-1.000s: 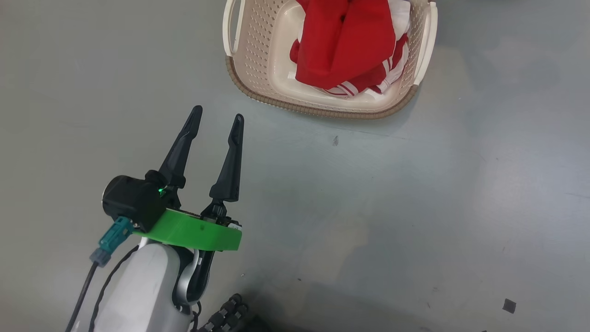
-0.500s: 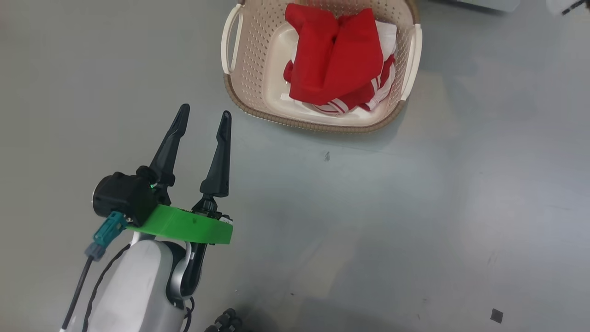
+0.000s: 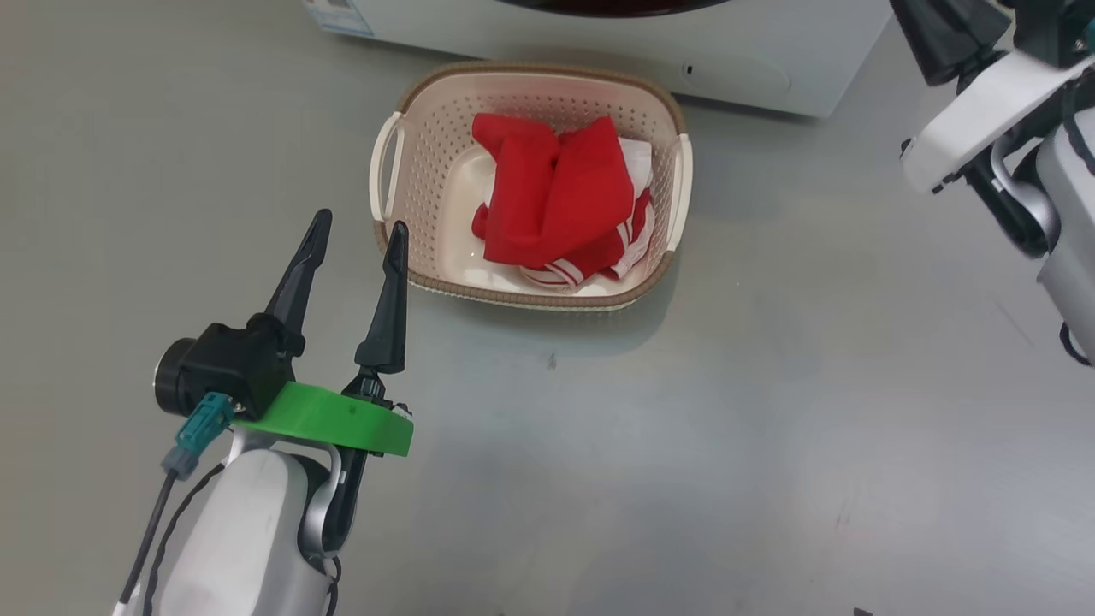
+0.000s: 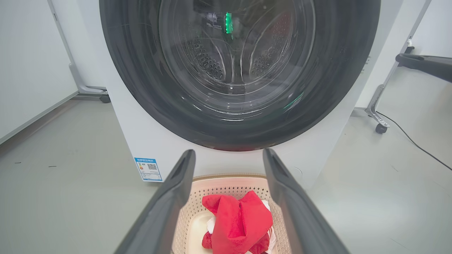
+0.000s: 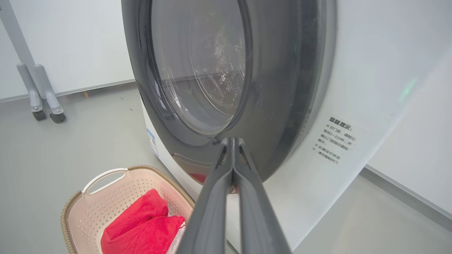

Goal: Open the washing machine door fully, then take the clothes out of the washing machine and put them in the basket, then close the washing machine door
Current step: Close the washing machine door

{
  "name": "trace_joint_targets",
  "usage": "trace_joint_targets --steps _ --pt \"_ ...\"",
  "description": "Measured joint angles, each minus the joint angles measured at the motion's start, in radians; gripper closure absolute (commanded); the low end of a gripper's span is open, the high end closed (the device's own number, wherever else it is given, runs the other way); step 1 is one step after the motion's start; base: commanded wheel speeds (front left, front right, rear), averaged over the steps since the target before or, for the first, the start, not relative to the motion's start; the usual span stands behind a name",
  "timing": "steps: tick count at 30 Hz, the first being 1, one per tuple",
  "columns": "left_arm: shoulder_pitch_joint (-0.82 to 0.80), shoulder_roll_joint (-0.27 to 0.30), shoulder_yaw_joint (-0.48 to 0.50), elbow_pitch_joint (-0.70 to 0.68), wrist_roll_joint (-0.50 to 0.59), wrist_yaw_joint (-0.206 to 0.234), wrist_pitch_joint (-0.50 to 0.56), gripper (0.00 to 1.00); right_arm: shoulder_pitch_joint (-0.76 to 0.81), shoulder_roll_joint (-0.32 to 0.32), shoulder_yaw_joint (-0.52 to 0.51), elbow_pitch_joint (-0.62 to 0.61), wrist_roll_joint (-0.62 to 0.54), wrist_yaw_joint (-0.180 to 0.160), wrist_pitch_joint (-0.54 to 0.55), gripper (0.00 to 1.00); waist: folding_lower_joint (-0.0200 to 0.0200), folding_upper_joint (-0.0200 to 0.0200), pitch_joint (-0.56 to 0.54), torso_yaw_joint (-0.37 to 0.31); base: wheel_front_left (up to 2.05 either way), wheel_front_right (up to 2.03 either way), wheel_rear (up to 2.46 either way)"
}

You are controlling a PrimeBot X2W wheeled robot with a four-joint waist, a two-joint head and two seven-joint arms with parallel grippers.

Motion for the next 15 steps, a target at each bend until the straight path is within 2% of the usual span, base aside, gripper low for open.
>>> trace_joint_targets --steps 4,15 --pt "0.013 0.001 0.011 0.019 0.014 -0.008 0.000 0.00 0.076 0.020 -0.044 -0.022 0.021 -0.012 0.000 1.00 0.0000 0.0000 -0.052 -0.031 0.00 0.00 0.00" --pt "0.107 0.017 0.052 0.060 0.021 -0.017 0.000 0.00 0.311 0.069 -0.180 -0.114 0.053 -0.071 0.000 1.00 0.0000 0.0000 -0.201 -0.124 0.00 0.00 0.00"
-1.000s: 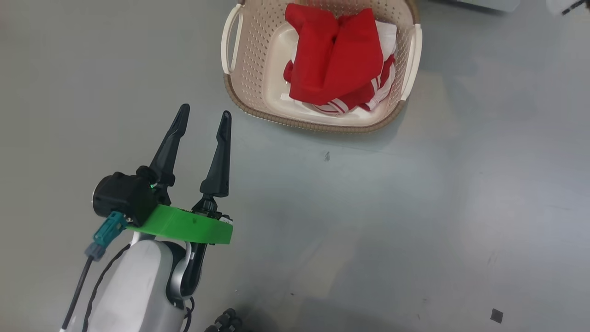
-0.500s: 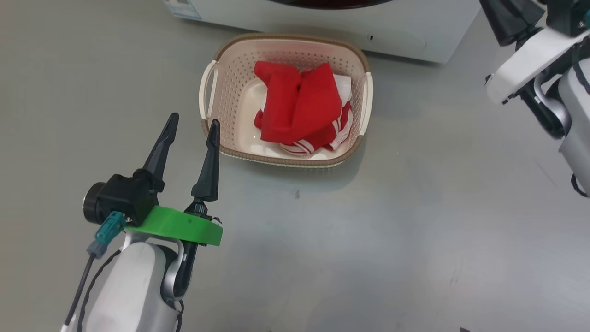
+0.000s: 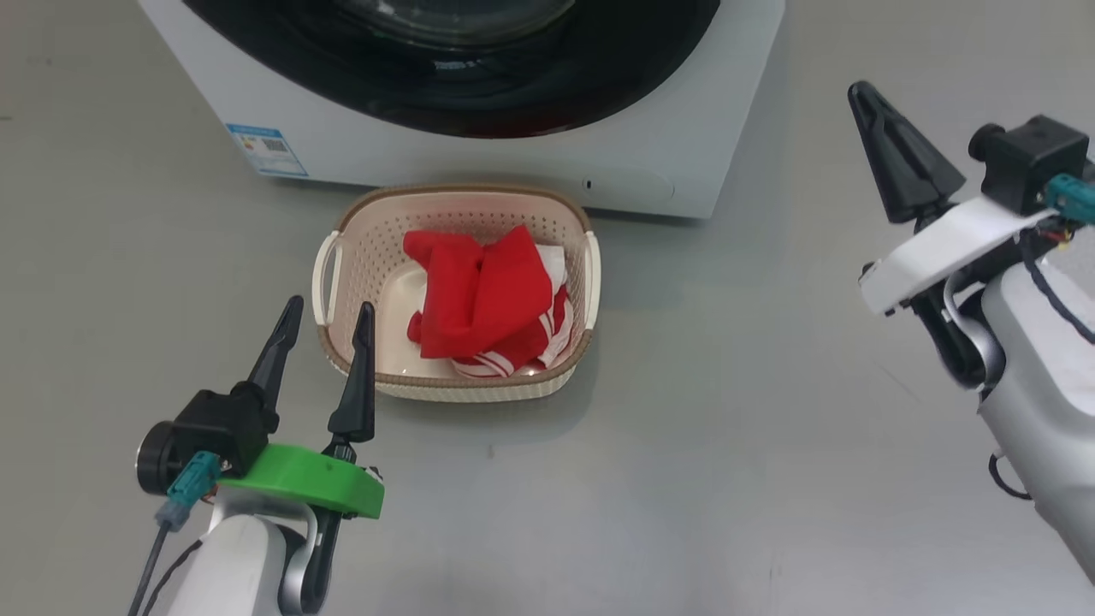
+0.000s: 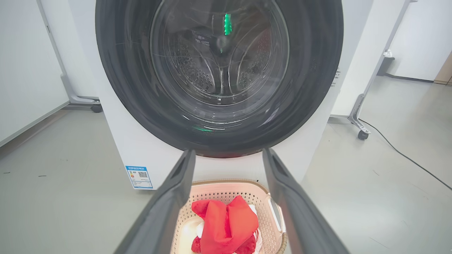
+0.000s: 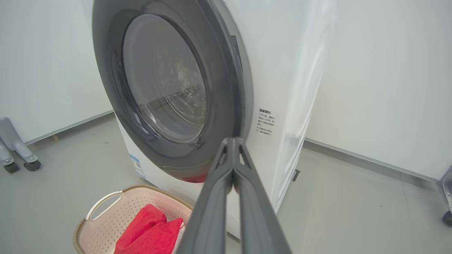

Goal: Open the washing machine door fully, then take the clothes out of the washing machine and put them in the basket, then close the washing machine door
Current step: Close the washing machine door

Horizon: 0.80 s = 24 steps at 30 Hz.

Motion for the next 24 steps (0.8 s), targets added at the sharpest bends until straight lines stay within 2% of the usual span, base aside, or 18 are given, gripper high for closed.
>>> trace_joint_targets --steps 7,16,24 --pt "0.064 0.001 0.000 0.023 0.000 -0.009 0.000 0.00 0.150 0.019 -0.089 -0.056 0.029 -0.044 0.000 1.00 0.0000 0.0000 -0.096 -0.055 0.00 0.00 0.00" --pt "0.121 0.002 -0.005 0.041 0.001 -0.016 0.000 0.00 0.310 0.045 -0.189 -0.141 0.038 -0.079 0.000 1.00 0.0000 0.0000 -0.188 -0.120 0.00 0.00 0.00" --pt "0.149 0.002 -0.001 0.043 0.001 -0.017 0.000 0.00 0.442 0.065 -0.239 -0.208 0.038 -0.095 0.000 1.00 -0.0001 0.0000 -0.242 -0.157 0.00 0.00 0.00"
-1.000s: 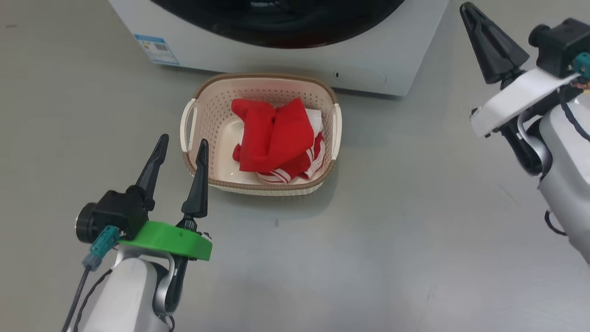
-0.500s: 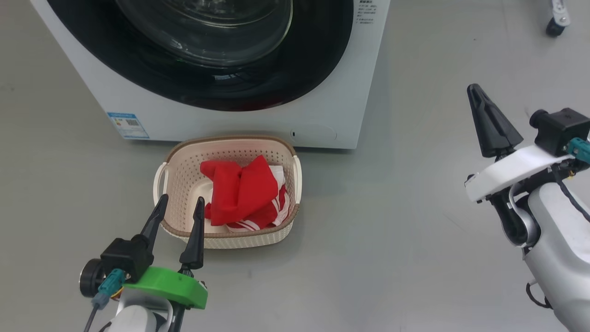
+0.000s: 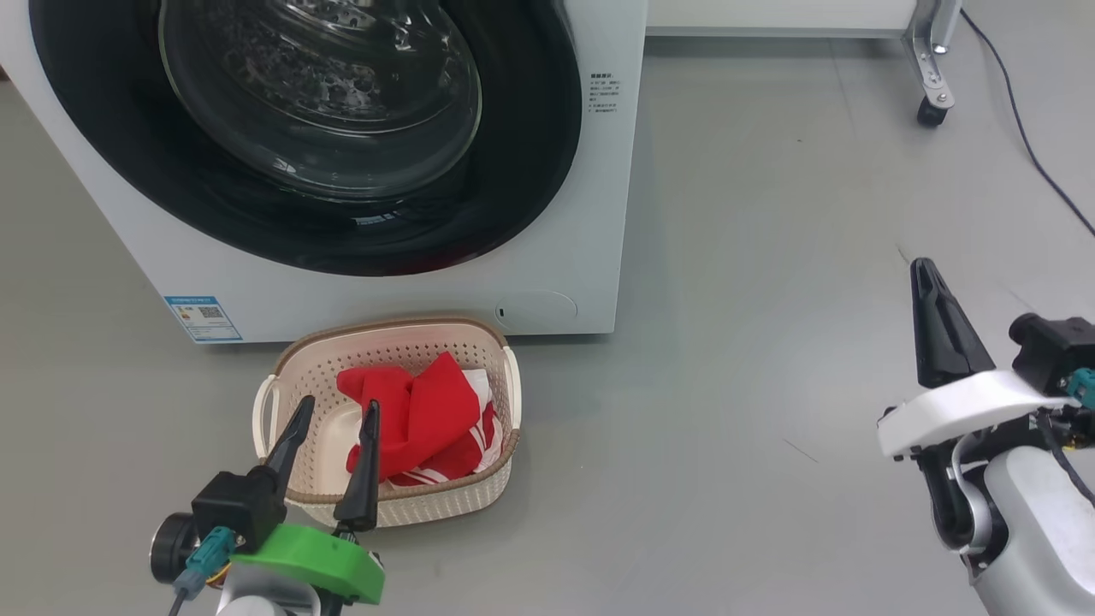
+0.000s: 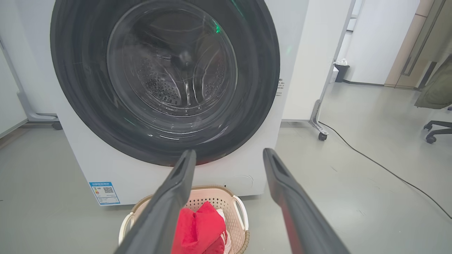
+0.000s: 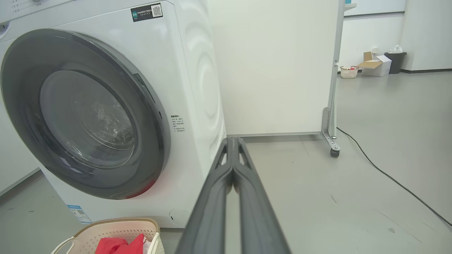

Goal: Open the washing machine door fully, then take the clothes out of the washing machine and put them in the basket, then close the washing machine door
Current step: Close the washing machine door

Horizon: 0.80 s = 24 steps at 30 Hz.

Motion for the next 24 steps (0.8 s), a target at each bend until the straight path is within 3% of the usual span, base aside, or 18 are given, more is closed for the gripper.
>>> trace_joint_targets --steps 2,3,4,5,6,24 --pt "0.002 0.000 0.004 -0.007 0.000 0.000 0.000 0.00 0.031 0.004 -0.007 -0.014 -0.003 0.000 0.000 1.00 0.0000 0.0000 -0.008 -0.006 0.00 0.00 0.00" --pt "0.002 0.000 0.005 -0.011 0.000 0.000 0.000 0.00 0.046 0.006 -0.012 -0.022 -0.004 0.000 0.000 0.78 0.0000 0.0000 -0.011 -0.008 0.00 0.00 0.00" --pt "0.003 0.000 0.007 -0.014 0.000 0.000 0.000 0.00 0.058 0.008 -0.016 -0.027 -0.006 -0.001 0.000 0.33 0.0000 0.0000 -0.014 -0.010 0.00 0.00 0.00" --pt "0.003 0.000 0.011 -0.015 0.000 0.000 0.000 0.00 0.070 0.009 -0.021 -0.032 -0.011 -0.001 0.000 0.04 0.0000 0.0000 -0.017 -0.011 0.00 0.00 0.00" --pt "0.003 0.000 0.014 -0.016 0.000 0.000 0.000 0.00 0.081 0.012 -0.024 -0.037 -0.014 -0.001 0.000 0.00 0.0000 0.0000 -0.020 -0.011 0.00 0.00 0.00" --pt "0.018 -0.001 0.045 -0.059 0.007 0.000 0.000 0.00 0.200 0.043 -0.066 -0.123 -0.069 -0.001 0.000 0.00 0.0000 0.0000 -0.027 -0.011 0.00 0.00 0.00"
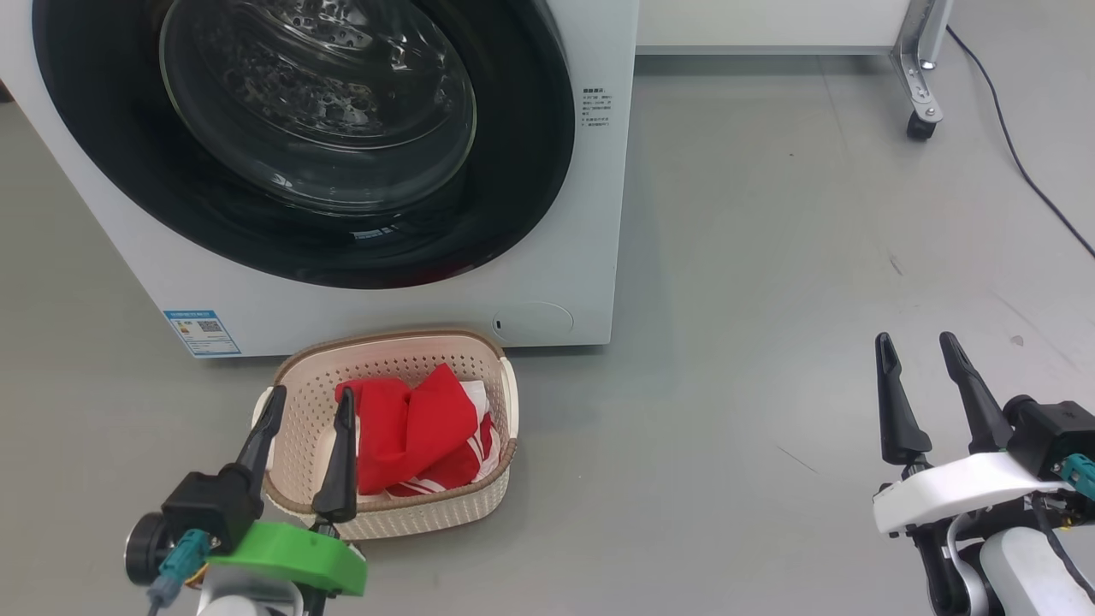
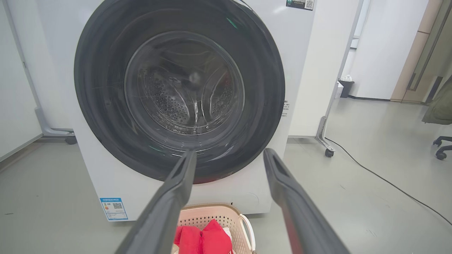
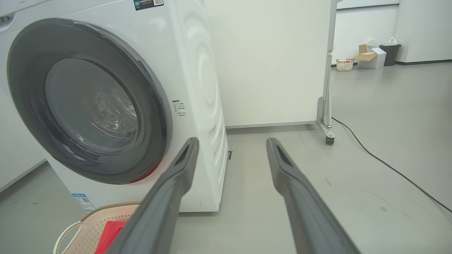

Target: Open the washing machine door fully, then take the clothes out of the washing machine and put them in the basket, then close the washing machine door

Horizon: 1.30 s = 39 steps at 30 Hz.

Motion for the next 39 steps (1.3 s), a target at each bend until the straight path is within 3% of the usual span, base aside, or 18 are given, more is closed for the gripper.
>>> trace_joint_targets --steps 39 --pt "0.021 -0.001 0.014 0.006 0.025 0.004 0.000 0.00 0.074 0.058 -0.071 -0.042 -0.060 0.031 0.000 0.00 0.0000 0.0000 0.005 -0.002 0.00 0.00 0.00"
